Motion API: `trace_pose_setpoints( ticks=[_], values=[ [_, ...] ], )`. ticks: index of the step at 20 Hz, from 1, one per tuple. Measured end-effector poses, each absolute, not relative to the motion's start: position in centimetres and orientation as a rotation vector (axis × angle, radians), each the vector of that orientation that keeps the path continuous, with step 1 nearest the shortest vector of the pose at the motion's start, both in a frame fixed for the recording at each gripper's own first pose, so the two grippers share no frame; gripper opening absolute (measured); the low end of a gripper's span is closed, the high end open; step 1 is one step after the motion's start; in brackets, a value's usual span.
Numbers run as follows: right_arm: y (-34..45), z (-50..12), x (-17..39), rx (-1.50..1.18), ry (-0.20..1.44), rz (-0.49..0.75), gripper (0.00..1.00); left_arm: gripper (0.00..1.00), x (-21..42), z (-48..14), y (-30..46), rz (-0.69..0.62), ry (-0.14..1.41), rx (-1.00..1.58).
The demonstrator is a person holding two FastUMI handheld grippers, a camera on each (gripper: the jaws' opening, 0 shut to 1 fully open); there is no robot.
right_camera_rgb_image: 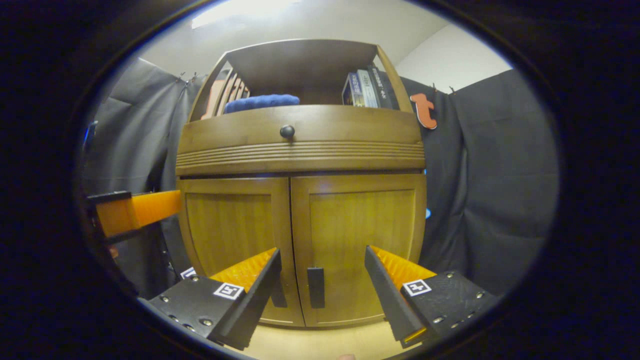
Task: Open the right door of the double-door shoe cabinet with the right hand, and open the left door with the left hand.
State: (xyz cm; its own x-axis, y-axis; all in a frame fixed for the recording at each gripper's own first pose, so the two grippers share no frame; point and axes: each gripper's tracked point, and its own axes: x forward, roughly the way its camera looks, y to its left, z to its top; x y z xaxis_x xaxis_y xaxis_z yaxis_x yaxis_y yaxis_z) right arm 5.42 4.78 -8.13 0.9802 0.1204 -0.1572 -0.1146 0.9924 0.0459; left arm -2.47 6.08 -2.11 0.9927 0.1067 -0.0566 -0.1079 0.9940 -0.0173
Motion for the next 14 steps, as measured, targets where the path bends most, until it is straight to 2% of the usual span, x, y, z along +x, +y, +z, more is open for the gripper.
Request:
trace_pose_setpoints(
  ticks=[1, 3, 4, 5, 6, 7, 8, 9, 13, 14],
  values=[
    [5.3, -8.7, 5.7, 0.046, 0.165, 0.124, 1.00, 0.95, -2.7, -2.2, 6.5, 0.111, 0.058, -0.025],
    [5.7, -10.6, 6.7, 0.054, 0.198, 0.121, 1.00, 0.95, -2.8, -2.3, 7.1, 0.115, 0.059, -0.023],
    [5.8, -11.4, 6.8, 0.055, 0.221, 0.118, 0.96, 0.92, -2.9, -2.5, 7.2, 0.111, 0.063, -0.028],
    [6.0, -12.0, 7.5, 0.059, 0.238, 0.116, 0.99, 0.92, -2.9, -2.9, 7.3, 0.109, 0.071, -0.041],
    [6.0, -12.4, 8.0, 0.067, 0.247, 0.114, 0.83, 0.95, -2.7, -3.3, 7.4, 0.106, 0.080, -0.053],
    [6.1, -12.9, 8.0, 0.074, 0.253, 0.114, 0.78, 0.95, -2.6, -3.7, 7.4, 0.104, 0.091, -0.060],
    [6.1, -13.4, 8.4, 0.077, 0.261, 0.111, 0.77, 0.95, -2.6, -3.9, 7.6, 0.105, 0.095, -0.061],
    [6.1, -13.9, 8.8, 0.074, 0.273, 0.105, 0.81, 0.95, -2.5, -3.9, 7.8, 0.110, 0.092, -0.060],
    [6.4, -15.5, 10.9, 0.058, 0.298, 0.106, 0.82, 0.95, -2.0, -4.5, 8.5, 0.117, 0.100, -0.032],
    [6.5, -16.2, 11.1, 0.059, 0.321, 0.107, 0.76, 0.95, -1.9, -4.5, 8.6, 0.115, 0.099, -0.028]
  ],
)
